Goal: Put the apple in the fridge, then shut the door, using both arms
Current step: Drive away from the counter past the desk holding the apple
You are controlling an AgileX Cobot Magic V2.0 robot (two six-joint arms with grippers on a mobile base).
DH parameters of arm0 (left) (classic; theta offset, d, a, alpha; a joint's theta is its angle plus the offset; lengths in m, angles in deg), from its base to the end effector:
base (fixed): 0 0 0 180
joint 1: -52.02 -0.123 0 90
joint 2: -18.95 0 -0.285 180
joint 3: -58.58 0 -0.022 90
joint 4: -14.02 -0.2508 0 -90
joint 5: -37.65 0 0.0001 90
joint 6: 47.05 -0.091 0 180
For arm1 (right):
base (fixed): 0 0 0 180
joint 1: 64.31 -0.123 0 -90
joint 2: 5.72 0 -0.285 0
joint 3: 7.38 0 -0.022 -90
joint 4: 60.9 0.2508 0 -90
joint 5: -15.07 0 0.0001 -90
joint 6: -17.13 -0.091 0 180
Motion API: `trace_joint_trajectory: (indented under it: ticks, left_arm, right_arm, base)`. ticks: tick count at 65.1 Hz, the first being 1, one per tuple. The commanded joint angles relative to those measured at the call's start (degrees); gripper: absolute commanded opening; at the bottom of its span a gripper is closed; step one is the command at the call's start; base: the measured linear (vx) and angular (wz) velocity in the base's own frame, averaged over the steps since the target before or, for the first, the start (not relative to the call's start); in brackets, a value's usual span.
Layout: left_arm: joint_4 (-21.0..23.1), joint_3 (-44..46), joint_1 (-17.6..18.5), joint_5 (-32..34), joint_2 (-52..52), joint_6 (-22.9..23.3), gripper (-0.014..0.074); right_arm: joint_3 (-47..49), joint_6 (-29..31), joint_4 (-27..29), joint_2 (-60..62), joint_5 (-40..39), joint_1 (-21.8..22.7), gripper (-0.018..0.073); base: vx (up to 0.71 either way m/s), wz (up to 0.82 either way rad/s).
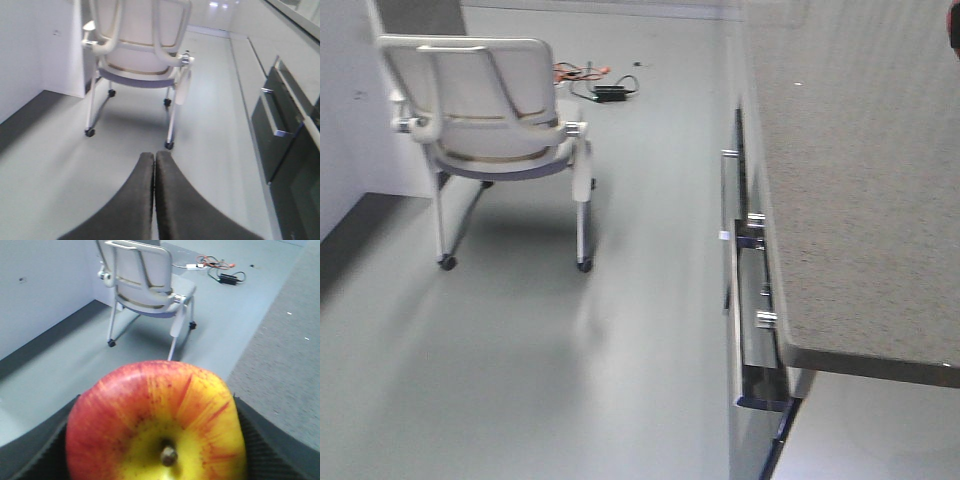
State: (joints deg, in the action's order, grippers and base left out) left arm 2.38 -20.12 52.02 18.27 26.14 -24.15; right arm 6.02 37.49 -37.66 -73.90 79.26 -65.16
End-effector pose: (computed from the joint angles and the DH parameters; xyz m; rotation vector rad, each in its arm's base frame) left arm 0.0535 0.0061 0.1751 -0.2367 1.8157 -0.0849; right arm 0.1615 0.0347 0.5115 -0.4105 1.9777 0.2718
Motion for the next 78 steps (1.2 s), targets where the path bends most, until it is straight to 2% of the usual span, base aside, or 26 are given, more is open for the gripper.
trace_joint_trajectory:
  ticks: [1,78]
  left_arm:
    - [-0.2,-1.6,0.0,4.0,-0.9,0.5,-0.0008]
    - [-0.2,-1.6,0.0,4.0,-0.9,0.5,-0.0008]
  right_arm:
    - [1.7,0.6,1.5,0.5,-4.4,0.2,-0.0011]
    - [1.7,0.6,1.5,0.5,-4.4,0.2,-0.0011]
  base:
    - [-0.05,0.41]
    - [-0.04,0.42]
